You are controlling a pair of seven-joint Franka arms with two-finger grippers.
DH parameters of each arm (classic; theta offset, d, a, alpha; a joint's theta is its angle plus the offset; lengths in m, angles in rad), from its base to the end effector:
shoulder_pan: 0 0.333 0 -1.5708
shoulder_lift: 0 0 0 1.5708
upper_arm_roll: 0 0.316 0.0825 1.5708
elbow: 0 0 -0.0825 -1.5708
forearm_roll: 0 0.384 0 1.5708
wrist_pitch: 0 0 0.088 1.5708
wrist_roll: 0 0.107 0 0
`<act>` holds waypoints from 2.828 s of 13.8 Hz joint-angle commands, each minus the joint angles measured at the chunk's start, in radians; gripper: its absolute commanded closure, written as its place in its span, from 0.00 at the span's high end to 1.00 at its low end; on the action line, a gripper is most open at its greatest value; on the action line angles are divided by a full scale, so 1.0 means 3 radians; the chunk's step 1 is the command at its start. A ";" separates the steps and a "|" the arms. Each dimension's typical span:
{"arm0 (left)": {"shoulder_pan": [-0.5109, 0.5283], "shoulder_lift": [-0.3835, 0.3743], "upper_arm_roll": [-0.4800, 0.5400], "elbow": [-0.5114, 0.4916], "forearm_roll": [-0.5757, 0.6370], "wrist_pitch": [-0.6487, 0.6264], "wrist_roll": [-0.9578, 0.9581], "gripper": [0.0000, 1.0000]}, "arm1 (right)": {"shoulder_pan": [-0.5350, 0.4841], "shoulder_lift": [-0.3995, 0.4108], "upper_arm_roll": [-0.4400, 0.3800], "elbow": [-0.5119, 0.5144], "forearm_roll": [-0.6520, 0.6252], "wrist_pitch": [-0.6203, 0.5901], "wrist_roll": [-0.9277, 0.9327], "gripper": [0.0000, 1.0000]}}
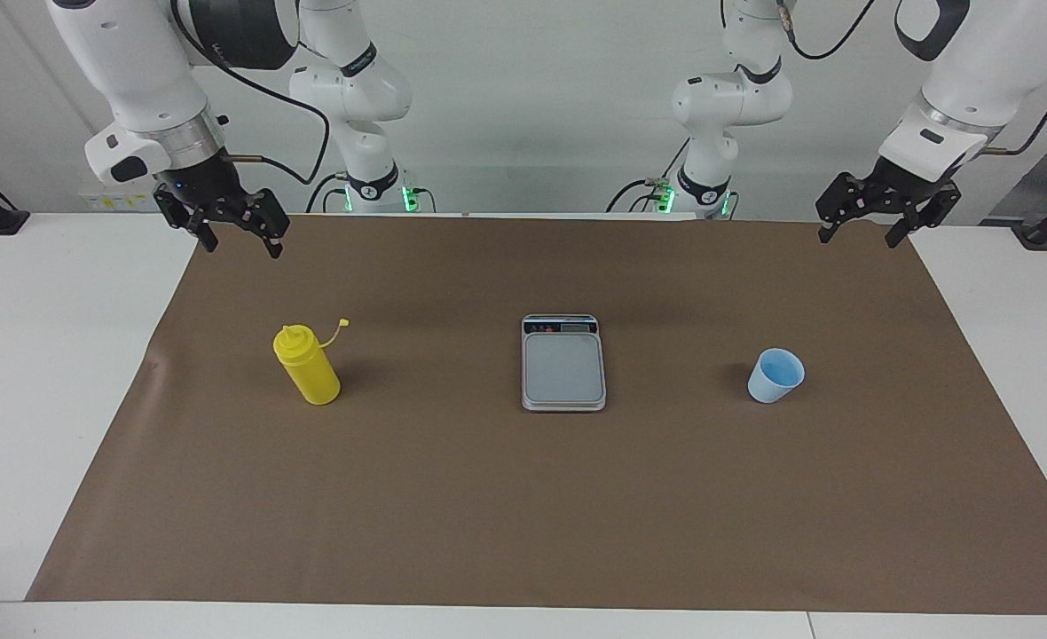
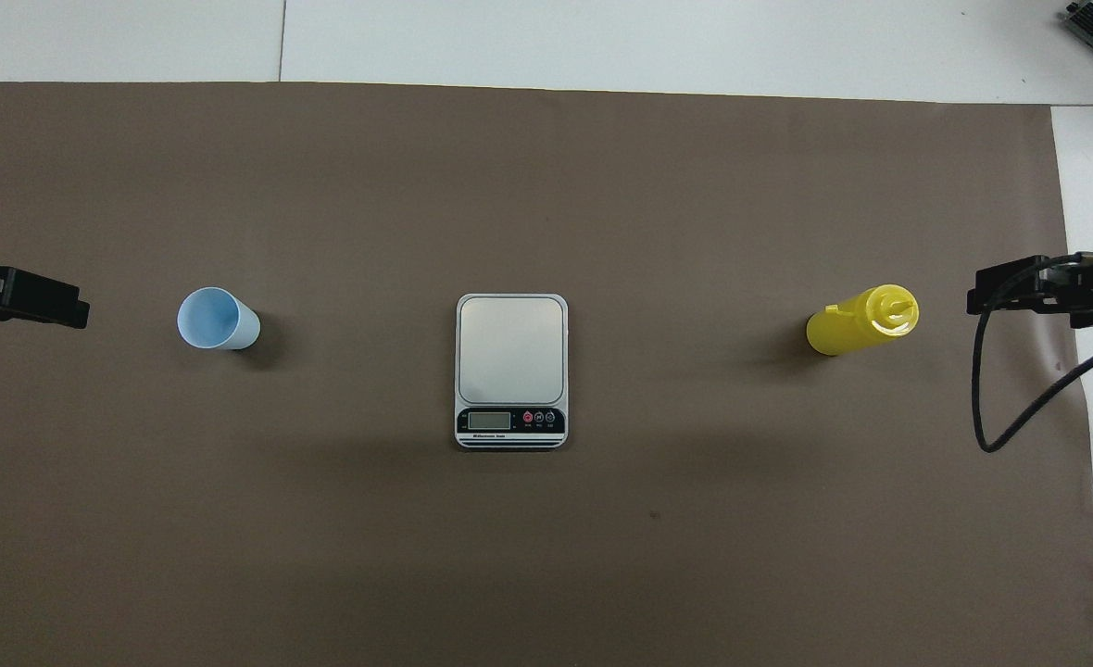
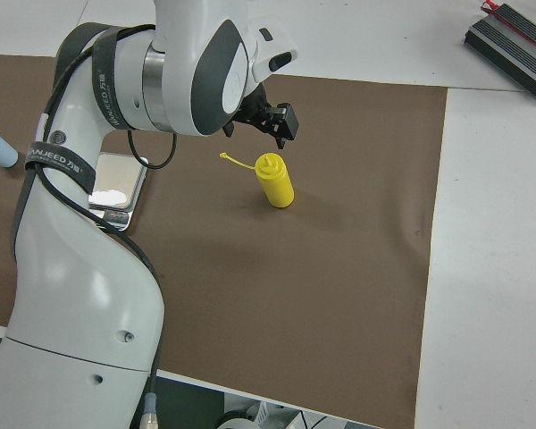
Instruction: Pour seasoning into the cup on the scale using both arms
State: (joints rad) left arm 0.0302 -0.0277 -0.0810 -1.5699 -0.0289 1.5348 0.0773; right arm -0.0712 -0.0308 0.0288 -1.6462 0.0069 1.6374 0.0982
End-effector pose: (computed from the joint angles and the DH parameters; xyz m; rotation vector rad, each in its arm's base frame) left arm 0.5415 -0.0314 0.6370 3.1084 -0.2008 -0.0111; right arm 0.5499 -0.0224 0.6116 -3.1270 0.2208 -0.0342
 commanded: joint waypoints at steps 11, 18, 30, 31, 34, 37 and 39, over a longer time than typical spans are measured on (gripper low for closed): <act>0.0119 0.0333 0.0020 -0.0641 -0.0011 0.1039 -0.0196 1.00 | -0.0029 -0.0071 0.0073 -0.0091 0.0044 0.0028 0.0163 1.00; 0.0124 0.0353 0.0009 -0.1347 -0.0011 0.1965 -0.0498 1.00 | -0.0029 -0.0076 0.0093 -0.0106 0.0039 0.0054 0.0240 1.00; 0.0078 0.0675 0.0009 -0.1650 -0.0011 0.2380 -0.0728 1.00 | -0.0034 -0.0097 0.0093 -0.0147 0.0039 0.0054 0.0215 1.00; 0.0078 0.0680 0.0009 -0.1655 -0.0011 0.2390 -0.0723 1.00 | -0.0034 -0.0097 0.0093 -0.0147 0.0033 0.0054 0.0215 1.00; 0.0073 0.0706 0.0004 -0.1711 -0.0011 0.2461 -0.0754 1.00 | -0.0034 -0.0097 0.0093 -0.0147 0.0033 0.0054 0.0215 1.00; 0.0068 0.0706 0.0004 -0.1736 -0.0011 0.2477 -0.0759 0.34 | -0.0034 -0.0097 0.0093 -0.0147 0.0033 0.0049 0.0205 1.00; 0.0083 0.0701 0.0004 -0.1736 -0.0011 0.2467 -0.0708 0.00 | -0.0044 -0.0112 0.0093 -0.0147 0.0039 0.0013 0.0154 1.00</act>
State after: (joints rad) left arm 0.0578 0.1915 -0.0819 -2.0719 -0.0292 2.2512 -0.1348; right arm -0.0708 -0.0315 0.0467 -1.6544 0.0069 1.6322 0.1485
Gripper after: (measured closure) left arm 0.441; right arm 0.000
